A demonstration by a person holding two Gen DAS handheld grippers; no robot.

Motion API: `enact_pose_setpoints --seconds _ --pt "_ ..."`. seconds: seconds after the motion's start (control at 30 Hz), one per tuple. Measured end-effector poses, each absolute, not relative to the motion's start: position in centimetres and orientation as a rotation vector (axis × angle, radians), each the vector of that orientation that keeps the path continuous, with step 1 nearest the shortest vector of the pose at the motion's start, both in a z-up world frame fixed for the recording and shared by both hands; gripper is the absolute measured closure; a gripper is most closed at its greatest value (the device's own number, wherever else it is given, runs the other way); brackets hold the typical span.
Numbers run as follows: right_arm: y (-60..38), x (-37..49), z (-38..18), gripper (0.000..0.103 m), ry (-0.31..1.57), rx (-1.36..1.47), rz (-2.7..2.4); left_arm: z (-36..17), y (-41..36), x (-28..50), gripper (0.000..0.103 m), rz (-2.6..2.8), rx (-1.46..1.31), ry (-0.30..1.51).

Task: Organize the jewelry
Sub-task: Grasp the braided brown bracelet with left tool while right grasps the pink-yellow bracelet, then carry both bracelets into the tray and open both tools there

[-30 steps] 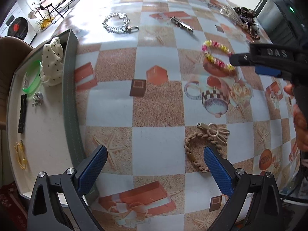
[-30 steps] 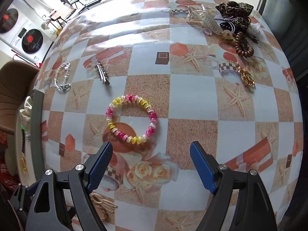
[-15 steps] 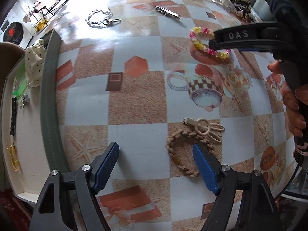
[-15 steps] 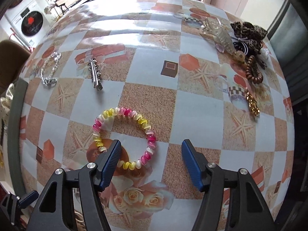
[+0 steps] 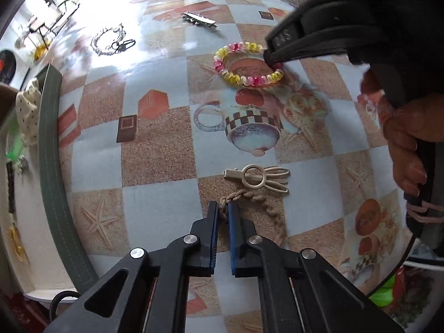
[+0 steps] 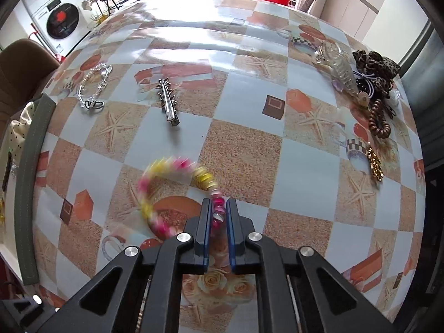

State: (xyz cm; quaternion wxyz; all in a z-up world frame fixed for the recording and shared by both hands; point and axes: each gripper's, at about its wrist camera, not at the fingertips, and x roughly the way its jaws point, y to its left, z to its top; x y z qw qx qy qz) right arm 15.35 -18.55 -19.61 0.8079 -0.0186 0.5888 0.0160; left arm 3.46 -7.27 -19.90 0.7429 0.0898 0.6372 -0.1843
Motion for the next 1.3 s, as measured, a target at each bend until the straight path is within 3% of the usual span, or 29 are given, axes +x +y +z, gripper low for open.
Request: enact_pose_setpoints --seconds 0.67,1.3 --pt "-21.6 12.5 -15.6 0.093 1.24 0.198 0.056 -14.5 -0.5 6.5 0.093 -0.428 -0.034 1.299" --pt "-15.1 13.1 -12.1 0.093 1.202 0.172 0.184 -11.5 7.3 6.9 0.093 -0.309 -0.137 1.21"
